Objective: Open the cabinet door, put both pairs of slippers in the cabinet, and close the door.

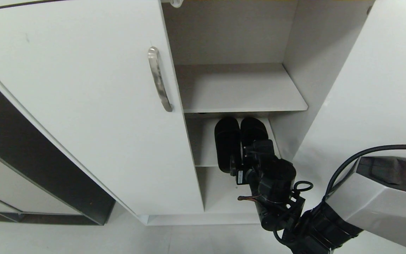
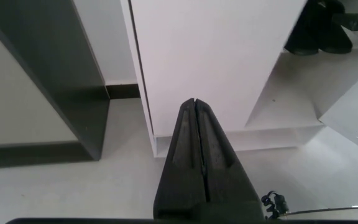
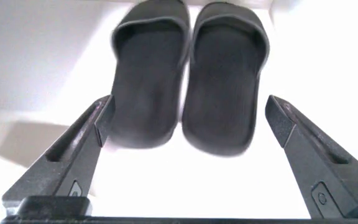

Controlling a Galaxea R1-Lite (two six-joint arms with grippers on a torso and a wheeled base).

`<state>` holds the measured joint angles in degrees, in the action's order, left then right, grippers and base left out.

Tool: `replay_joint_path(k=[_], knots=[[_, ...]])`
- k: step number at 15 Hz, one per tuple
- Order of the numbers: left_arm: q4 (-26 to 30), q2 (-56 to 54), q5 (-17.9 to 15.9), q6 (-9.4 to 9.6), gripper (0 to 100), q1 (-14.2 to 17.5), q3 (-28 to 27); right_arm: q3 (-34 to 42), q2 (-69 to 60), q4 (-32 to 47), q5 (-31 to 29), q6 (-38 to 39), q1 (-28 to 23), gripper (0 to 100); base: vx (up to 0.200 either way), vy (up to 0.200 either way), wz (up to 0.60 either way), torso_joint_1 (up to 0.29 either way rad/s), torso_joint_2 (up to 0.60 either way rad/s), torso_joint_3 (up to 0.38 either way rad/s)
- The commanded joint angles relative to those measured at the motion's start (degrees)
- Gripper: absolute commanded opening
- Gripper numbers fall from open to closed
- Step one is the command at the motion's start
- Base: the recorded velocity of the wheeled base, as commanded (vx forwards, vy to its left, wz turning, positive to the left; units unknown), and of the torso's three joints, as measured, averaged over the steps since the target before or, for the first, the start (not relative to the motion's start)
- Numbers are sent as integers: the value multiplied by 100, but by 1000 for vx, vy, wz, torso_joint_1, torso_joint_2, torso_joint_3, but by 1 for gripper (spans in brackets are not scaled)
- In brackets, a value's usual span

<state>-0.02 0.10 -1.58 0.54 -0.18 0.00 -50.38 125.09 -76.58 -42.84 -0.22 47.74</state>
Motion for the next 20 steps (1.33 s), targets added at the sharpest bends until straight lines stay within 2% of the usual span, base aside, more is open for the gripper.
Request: replay_joint_path(k=[1,3,6,7,8,9,15,20], knots=[[-6,8,0,-1,0,1,0,11,-37,3,-5,-4,-1,100,-200,0,0,-7,2,7],[-6,8,0,-10,0,1,0,20,-37,3,-5,-4,-1,100,-200,0,0,0,2,5],[-6,8,18,-10,0,1,0,20,-37,3,-5,4,-1,100,0,0,0,0,0,0],[-6,8,123,-36,0,1,0,20,-28,3,-5,4,-1,100,0,0,0,0,0,0],[-6,8,229,-177,0,1,0,20,-28,3,-5,4,-1,100,0,0,0,0,0,0],[-6,8,238,-203,0,1,0,20,-28,3,-5,4,-1,100,0,0,0,0,0,0],[-6,8,220,-194,0,1,0,29,-28,-32,-14,4,-1,100,0,0,0,0,0,0],[-6,8,211,-194,0,1,0,73,7,-41,-14,4,-1,100,0,0,0,1,2,173]])
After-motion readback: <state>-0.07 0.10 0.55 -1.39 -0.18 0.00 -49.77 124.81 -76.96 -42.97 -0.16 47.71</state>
